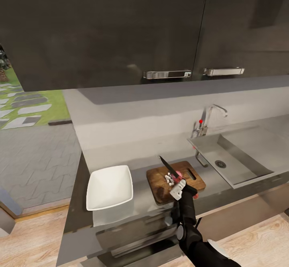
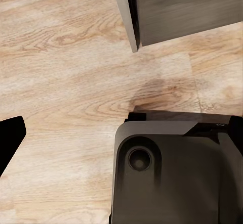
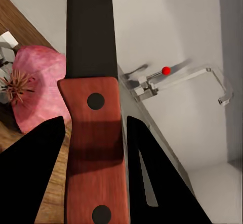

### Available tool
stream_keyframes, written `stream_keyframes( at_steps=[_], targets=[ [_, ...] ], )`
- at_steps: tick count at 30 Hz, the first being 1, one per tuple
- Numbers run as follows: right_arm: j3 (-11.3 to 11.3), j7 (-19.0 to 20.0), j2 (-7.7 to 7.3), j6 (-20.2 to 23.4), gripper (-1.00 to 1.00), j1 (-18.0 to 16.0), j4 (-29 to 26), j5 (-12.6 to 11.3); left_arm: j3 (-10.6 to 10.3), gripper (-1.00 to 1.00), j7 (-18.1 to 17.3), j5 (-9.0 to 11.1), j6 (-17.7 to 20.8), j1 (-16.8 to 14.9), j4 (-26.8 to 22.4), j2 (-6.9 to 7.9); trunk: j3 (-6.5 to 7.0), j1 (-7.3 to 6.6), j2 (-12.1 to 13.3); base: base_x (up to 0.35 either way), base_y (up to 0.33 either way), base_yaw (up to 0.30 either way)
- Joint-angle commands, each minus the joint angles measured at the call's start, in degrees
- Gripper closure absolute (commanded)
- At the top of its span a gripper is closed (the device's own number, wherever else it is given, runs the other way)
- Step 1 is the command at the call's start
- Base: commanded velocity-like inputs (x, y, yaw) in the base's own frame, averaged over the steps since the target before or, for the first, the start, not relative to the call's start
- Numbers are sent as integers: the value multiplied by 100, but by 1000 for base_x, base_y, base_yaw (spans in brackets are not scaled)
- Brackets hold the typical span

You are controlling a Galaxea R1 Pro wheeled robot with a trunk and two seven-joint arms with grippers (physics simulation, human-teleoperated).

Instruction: In the kitchen, take the Vidalia onion out of the sink, dice it on the chopping board with the paring knife, put the diced onion into the bowl on the countertop, then place both the paring knife and the chopping board into the sink.

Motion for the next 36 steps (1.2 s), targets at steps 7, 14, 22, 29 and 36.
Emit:
stream_keyframes(
  at_steps=[7, 14, 22, 29, 36],
  targets=[
    [21, -7, -23, 50, 100, -8, -2, 13, -48, -100, 8, 58, -38, -10, 70, -15, -12, 3, -12, 0, -148, 0],
    [22, -7, -24, 50, 100, -8, 5, 2, -48, -100, 8, 58, -38, -10, 73, -16, -12, 3, -12, 0, -20, 0],
    [15, 113, -7, 59, 100, -8, 83, -14, -48, -100, 8, 58, -38, -10, 73, -16, -12, 3, -12, 0, 0, 0],
    [13, 376, -6, 59, 100, -8, 94, 1, -48, -100, 8, 58, -38, -10, 73, -16, -12, 3, -12, 0, 0, 0],
    [1, 380, -18, 54, 100, -8, 89, 7, -48, -100, 8, 58, -38, -10, 73, -16, -12, 3, -12, 0, 0, 0]
  ],
)
